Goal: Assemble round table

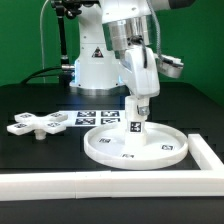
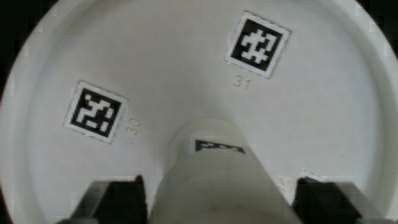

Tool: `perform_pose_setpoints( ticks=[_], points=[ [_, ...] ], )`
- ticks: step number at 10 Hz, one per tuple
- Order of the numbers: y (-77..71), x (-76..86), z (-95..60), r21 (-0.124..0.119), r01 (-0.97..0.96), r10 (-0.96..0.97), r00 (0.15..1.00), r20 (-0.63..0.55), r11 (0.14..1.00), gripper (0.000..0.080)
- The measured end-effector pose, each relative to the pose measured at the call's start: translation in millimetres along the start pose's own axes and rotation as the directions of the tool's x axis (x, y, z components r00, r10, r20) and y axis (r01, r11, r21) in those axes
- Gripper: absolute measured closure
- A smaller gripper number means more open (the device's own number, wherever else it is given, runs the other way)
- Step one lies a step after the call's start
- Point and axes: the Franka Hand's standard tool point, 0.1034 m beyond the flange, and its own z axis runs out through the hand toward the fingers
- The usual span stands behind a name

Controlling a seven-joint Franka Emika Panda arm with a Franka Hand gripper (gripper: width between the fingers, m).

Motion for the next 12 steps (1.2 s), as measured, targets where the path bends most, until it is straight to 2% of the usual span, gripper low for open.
perform_pose_setpoints(
  ticks=[2, 3, 4, 5, 7, 12],
  points=[
    [0.3, -0.4, 0.4, -0.001, -0.001, 0.001, 1.000, 0.000, 1.000, 0.0381],
    [0.3, -0.4, 0.5, -0.001, 0.004, -0.004, 1.000, 0.000, 1.000, 0.0209],
    [0.9, -1.2, 0.0, -0.007, 0.024, -0.024, 1.000, 0.001, 1.000, 0.0209],
    [2.9, -5.6, -4.8, -0.038, 0.110, -0.109, 0.994, 0.014, 0.993, 0.0160],
    [1.7, -7.6, -15.8, -0.028, 0.190, -0.189, 0.982, 0.027, 0.981, 0.0153],
    [2.4, -7.5, -13.4, -0.032, 0.201, -0.200, 0.979, 0.027, 0.979, 0.0151]
  ],
)
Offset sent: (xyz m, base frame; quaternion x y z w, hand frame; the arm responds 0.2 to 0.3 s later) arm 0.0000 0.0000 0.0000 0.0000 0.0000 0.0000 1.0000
